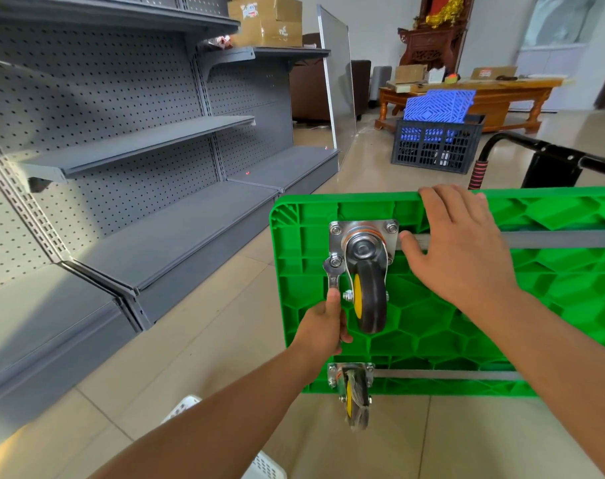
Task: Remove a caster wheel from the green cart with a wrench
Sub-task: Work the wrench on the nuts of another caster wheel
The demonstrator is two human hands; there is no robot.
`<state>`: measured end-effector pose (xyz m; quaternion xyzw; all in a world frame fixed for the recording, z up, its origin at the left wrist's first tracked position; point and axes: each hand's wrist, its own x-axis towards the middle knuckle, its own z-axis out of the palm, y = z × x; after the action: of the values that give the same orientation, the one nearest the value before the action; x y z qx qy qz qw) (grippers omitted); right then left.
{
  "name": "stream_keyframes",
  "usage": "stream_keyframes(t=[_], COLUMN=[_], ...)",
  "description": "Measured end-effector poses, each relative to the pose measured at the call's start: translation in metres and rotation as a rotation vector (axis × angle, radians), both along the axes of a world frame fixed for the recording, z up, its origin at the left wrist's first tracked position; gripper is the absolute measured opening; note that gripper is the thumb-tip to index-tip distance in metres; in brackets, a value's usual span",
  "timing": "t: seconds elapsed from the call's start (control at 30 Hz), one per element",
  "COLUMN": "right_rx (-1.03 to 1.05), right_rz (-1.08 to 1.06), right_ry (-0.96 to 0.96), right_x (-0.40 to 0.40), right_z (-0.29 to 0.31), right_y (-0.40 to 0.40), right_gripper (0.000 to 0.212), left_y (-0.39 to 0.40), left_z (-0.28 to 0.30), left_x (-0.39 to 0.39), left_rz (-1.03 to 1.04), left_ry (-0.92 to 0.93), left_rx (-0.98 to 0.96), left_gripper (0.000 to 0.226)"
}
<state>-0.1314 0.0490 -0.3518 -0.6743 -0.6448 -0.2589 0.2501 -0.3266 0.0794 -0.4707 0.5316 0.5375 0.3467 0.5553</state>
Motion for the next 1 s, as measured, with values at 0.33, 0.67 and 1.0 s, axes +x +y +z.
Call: stream_keyframes(t=[0.33,0.67,1.0], right_rx=[-0.028,-0.021,-0.020], right_rz=[-0.003,0.008,0.021], right_ry=[0.005,0.005,0.005], right_x=[0.000,0.001,0.002], right_z=[0.002,0.001,0.003], right_y=[-0.003,-0.002,-0.004], right_gripper=[0.065,0.066,0.065], left_y=[0.004,-0.009,-0.001], left_z=[-0.006,-0.002,-0.011], left_x=[-0.009,-0.018,-0.019], left_rz=[0.035,0.328,0.458], left_ry=[0.143,0.855,0.205], left_rx=[0.077,0.558,0.229], left_gripper=[0.041,0.056,0.072])
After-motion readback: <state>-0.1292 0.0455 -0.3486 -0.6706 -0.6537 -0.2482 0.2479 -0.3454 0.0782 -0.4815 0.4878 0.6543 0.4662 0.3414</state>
